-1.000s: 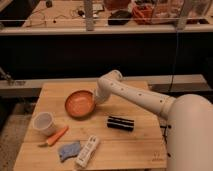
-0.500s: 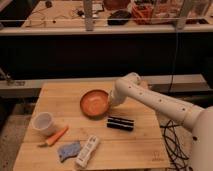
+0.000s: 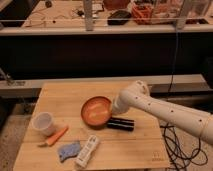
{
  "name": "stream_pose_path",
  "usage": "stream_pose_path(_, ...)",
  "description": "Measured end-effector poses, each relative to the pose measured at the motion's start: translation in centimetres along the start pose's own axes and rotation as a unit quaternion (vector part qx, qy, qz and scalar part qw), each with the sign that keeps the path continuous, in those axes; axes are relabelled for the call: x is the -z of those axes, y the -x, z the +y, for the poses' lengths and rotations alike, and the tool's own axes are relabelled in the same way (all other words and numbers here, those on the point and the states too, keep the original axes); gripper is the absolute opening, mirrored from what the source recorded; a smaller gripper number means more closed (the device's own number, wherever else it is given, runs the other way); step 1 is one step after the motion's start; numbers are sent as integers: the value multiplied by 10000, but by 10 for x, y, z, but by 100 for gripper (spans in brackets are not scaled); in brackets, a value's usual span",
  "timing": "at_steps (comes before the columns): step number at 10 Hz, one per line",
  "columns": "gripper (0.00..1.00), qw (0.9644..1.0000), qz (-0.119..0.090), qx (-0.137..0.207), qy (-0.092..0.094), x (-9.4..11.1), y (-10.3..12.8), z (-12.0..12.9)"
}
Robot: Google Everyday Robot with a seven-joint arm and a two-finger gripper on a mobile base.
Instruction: Drag the ceramic bowl in a circle
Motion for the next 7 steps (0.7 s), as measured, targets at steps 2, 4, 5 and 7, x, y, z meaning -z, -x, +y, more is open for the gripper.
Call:
stream_pose_path(2, 0, 9997, -80, 248, -46, -7, 29, -15)
stream_pose_path(4, 0, 9985, -113, 528, -62, -11, 42, -35)
stream_pose_path(5, 0, 9976, -130, 683, -62, -14, 46, -49)
stream_pose_path(7, 0, 9963, -133, 852, -42, -21, 42, -66)
